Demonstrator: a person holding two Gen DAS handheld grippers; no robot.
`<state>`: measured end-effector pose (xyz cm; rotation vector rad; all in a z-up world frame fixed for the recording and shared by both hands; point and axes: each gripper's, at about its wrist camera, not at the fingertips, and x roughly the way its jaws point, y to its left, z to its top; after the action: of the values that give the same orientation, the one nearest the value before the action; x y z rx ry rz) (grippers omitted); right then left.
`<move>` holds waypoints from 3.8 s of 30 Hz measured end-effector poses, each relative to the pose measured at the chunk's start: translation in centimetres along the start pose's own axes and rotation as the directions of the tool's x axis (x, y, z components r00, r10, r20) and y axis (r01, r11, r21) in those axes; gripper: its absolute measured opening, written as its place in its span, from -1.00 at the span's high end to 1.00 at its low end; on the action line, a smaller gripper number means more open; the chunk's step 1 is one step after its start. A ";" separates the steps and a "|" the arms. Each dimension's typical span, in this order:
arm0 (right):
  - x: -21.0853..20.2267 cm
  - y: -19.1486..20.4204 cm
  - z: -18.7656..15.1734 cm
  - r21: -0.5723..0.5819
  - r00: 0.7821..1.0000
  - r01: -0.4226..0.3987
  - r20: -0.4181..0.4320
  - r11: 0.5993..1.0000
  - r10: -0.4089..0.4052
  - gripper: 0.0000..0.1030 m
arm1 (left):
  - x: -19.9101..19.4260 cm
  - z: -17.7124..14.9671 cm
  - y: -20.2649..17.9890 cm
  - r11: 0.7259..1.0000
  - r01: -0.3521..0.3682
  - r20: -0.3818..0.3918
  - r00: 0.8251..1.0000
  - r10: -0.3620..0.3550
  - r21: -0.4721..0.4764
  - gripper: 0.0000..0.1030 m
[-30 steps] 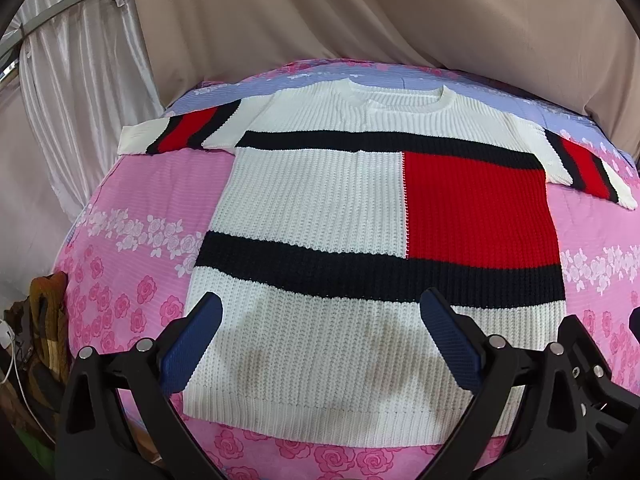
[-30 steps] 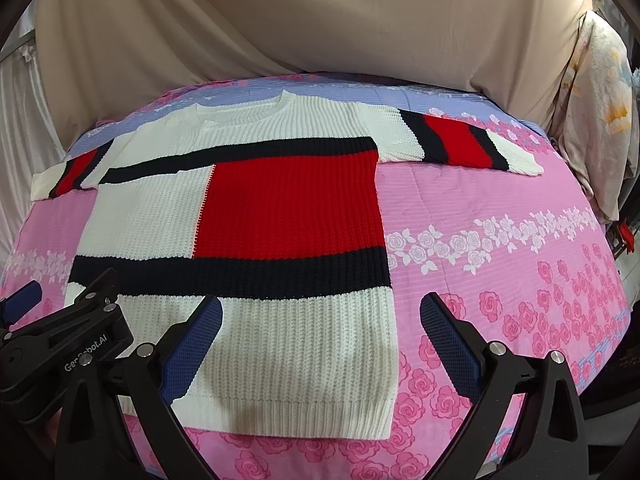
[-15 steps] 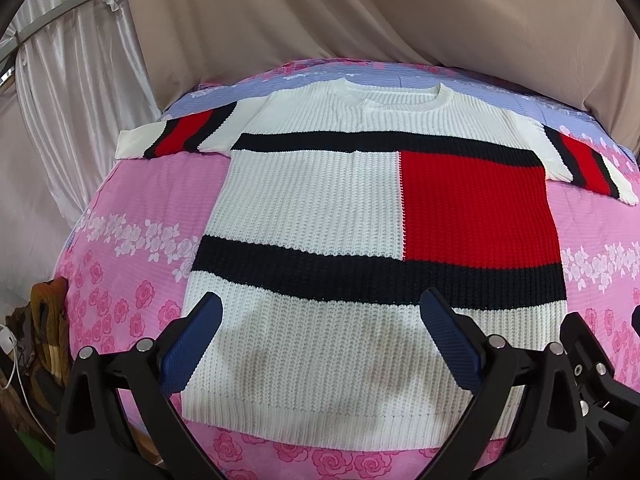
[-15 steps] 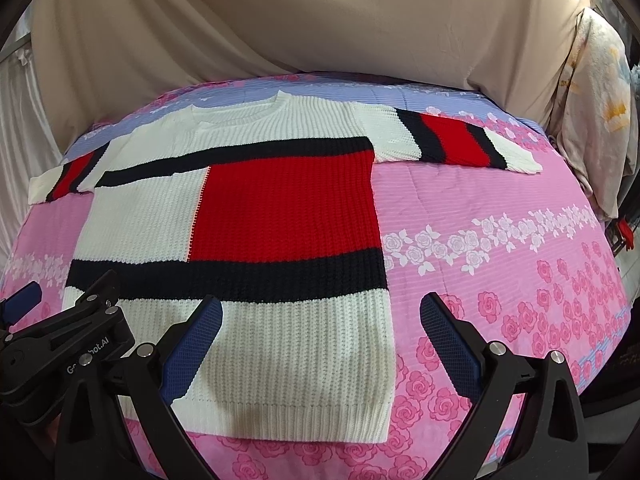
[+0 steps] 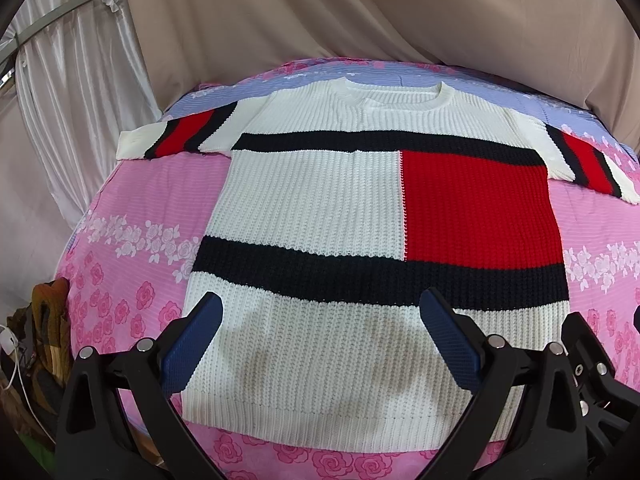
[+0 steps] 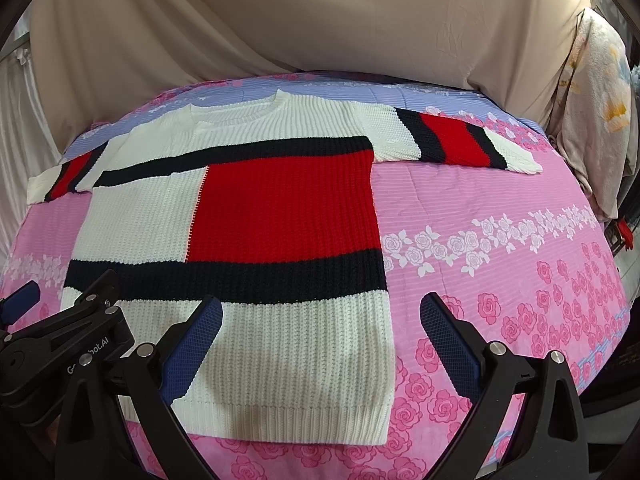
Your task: Fold small clothes
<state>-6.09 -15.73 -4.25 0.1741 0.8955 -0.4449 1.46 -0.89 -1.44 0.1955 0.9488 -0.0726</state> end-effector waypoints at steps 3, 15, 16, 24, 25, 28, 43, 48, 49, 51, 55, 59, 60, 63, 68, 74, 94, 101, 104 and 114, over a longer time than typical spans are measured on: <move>0.1 0.0 0.1 -0.005 1.000 0.007 -0.002 1.000 -0.007 -0.90 | 0.0 -0.1 0.1 1.000 0.001 0.000 1.000 -0.001 0.001 -0.87; 0.1 -0.1 0.1 -0.005 1.000 0.010 -0.005 1.000 -0.010 -0.90 | 0.0 -0.1 0.1 1.000 0.000 0.001 1.000 0.000 0.002 -0.87; 0.2 -0.1 0.1 -0.005 1.000 0.010 -0.005 1.000 -0.010 -0.90 | 0.0 -0.1 0.1 1.000 0.000 0.000 1.000 0.000 0.002 -0.87; 0.2 -0.1 0.0 -0.005 1.000 0.011 -0.006 1.000 -0.011 -0.90 | 0.0 -0.1 0.0 1.000 -0.001 0.000 1.000 0.001 0.001 -0.87; 0.2 -0.2 0.0 -0.005 1.000 0.009 -0.006 1.000 -0.009 -0.90 | 0.0 -0.1 0.1 1.000 0.000 -0.001 1.000 0.000 0.001 -0.87; 0.2 -0.1 0.1 -0.004 1.000 0.010 -0.004 1.000 -0.010 -0.90 | 0.0 -0.1 0.1 1.000 -0.002 0.002 1.000 0.002 0.001 -0.86; 0.3 -0.2 0.1 -0.004 1.000 0.010 -0.006 1.000 -0.010 -0.90 | 0.0 -0.2 -0.1 1.000 -0.003 0.001 1.000 0.003 0.002 -0.86; 0.3 -0.2 -0.1 -0.003 1.000 0.011 -0.009 1.000 -0.011 -0.90 | 0.0 -0.3 -0.1 1.000 0.000 -0.001 1.000 0.000 0.003 -0.86; 0.3 -0.2 -0.1 -0.003 1.000 0.010 -0.009 1.000 -0.010 -0.90 | 0.0 -0.4 -0.1 1.000 0.000 -0.002 1.000 0.000 0.003 -0.86; 0.4 -0.2 -0.2 -0.003 1.000 0.010 -0.010 1.000 -0.010 -0.90 | 0.2 -0.4 -0.1 1.000 0.001 -0.006 1.000 -0.001 0.003 -0.86; 1.0 -0.3 -0.2 0.008 1.000 -0.012 -0.029 1.000 0.012 -0.90 | 0.6 -0.3 0.0 1.000 0.027 -0.017 0.999 -0.027 -0.010 -0.87; 2.3 -1.8 0.6 0.048 0.998 -0.051 -0.036 0.998 0.053 -0.90 | 0.6 0.7 0.4 0.995 0.103 -0.008 0.995 -0.103 -0.005 -0.88; 2.6 -3.0 1.0 0.079 0.998 -0.050 -0.029 0.996 0.052 -0.90 | 0.7 0.9 0.3 0.994 0.111 -0.005 0.994 -0.111 0.006 -0.88; 4.3 -8.2 2.8 0.202 0.999 -0.040 -0.017 0.979 0.044 -0.89 | 1.6 1.7 -0.5 0.990 0.139 -0.004 0.990 -0.139 0.026 -0.89; 10.6 -21.3 7.9 0.431 1.000 -0.010 -0.023 0.902 0.021 -0.82 | 3.8 3.2 -4.2 0.992 0.121 -0.020 0.992 -0.122 -0.037 -0.88; 19.3 -35.6 13.6 0.568 0.998 0.053 -0.063 0.822 -0.021 -0.63 | 5.5 4.2 -8.9 0.988 0.113 -0.008 0.993 -0.115 -0.103 -0.88; 13.2 -15.4 29.2 0.148 0.820 -0.542 0.307 0.827 0.483 0.82 | 7.3 7.8 -2.3 0.981 0.075 0.027 0.997 -0.071 -0.178 -0.88; 11.3 9.3 26.3 -0.214 0.627 -0.750 0.073 0.626 0.775 0.36 | 8.9 10.6 5.1 0.946 0.106 0.067 0.994 -0.089 -0.307 -0.90; 12.6 9.3 23.4 -0.180 0.666 -0.726 0.056 0.663 0.744 0.20 | 11.6 11.8 7.7 0.916 0.149 0.051 0.989 -0.140 -0.372 -0.90; 18.6 -4.8 15.5 0.313 0.823 -0.535 -0.017 0.785 0.567 0.08 | 22.1 16.2 9.7 0.764 0.212 0.010 0.966 -0.260 -0.609 -0.90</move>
<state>12.93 -30.70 -9.08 0.7281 0.8351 -0.0102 28.71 5.97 -8.89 -0.5298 1.0237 0.0115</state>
